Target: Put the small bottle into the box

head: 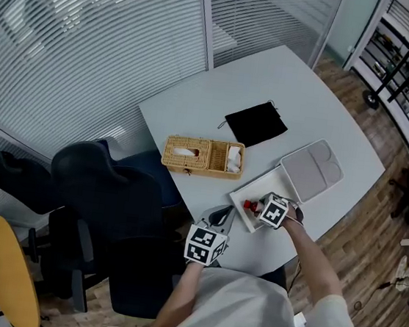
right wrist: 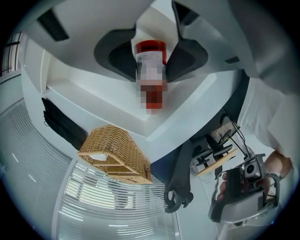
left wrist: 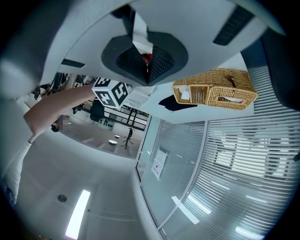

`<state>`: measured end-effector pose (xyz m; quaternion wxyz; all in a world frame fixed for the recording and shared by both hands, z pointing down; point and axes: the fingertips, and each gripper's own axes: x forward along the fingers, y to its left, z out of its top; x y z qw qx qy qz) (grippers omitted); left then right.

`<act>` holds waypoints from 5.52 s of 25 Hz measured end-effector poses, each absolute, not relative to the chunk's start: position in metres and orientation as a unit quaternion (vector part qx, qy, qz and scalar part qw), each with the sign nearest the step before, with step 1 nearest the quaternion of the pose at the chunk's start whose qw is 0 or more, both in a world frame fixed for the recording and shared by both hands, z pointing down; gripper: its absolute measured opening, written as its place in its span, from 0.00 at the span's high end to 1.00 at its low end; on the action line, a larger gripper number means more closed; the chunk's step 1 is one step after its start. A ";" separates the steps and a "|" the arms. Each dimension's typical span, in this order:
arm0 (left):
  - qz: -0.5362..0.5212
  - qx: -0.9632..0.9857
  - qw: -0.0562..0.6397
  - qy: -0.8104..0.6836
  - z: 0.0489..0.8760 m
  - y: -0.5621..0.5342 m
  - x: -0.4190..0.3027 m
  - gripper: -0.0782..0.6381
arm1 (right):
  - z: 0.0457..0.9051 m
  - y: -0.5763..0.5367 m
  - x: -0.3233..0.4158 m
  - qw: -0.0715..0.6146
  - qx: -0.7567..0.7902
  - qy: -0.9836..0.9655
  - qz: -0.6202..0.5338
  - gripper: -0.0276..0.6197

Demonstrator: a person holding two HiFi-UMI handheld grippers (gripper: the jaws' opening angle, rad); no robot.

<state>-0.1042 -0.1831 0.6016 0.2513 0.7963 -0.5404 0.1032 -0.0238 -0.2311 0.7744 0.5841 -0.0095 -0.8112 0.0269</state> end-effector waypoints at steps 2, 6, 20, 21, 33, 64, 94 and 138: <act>0.107 0.798 0.252 -0.537 0.603 -0.183 -0.102 0.85 | 0.773 -0.231 -0.023 0.584 -0.007 -0.811 0.029 0.63; 0.107 0.797 0.256 -0.537 0.605 -0.183 -0.104 0.85 | 0.764 -0.233 -0.025 0.572 0.000 -0.820 0.034 0.63; 0.126 0.809 0.246 -0.518 0.605 -0.182 -0.089 0.85 | 0.702 -0.238 -0.009 0.470 0.104 -0.873 0.072 0.63; 0.129 0.811 0.245 -0.516 0.605 -0.181 -0.087 0.85 | 0.698 -0.237 -0.007 0.463 0.112 -0.876 0.075 0.63; 0.121 0.821 0.242 -0.503 0.604 -0.181 -0.073 0.85 | 0.644 -0.215 0.003 0.338 0.230 -0.905 0.115 0.65; 0.133 0.839 0.227 -0.475 0.606 -0.162 -0.069 0.85 | 0.637 -0.181 0.018 0.179 0.405 -0.871 0.214 0.68; 0.122 0.829 0.234 -0.493 0.615 -0.155 -0.095 0.85 | 0.657 -0.172 0.012 0.193 0.422 -0.861 0.209 0.71; 0.122 0.826 0.229 -0.501 0.612 -0.152 -0.093 0.85 | 0.661 -0.177 0.032 0.181 0.454 -0.844 0.219 0.88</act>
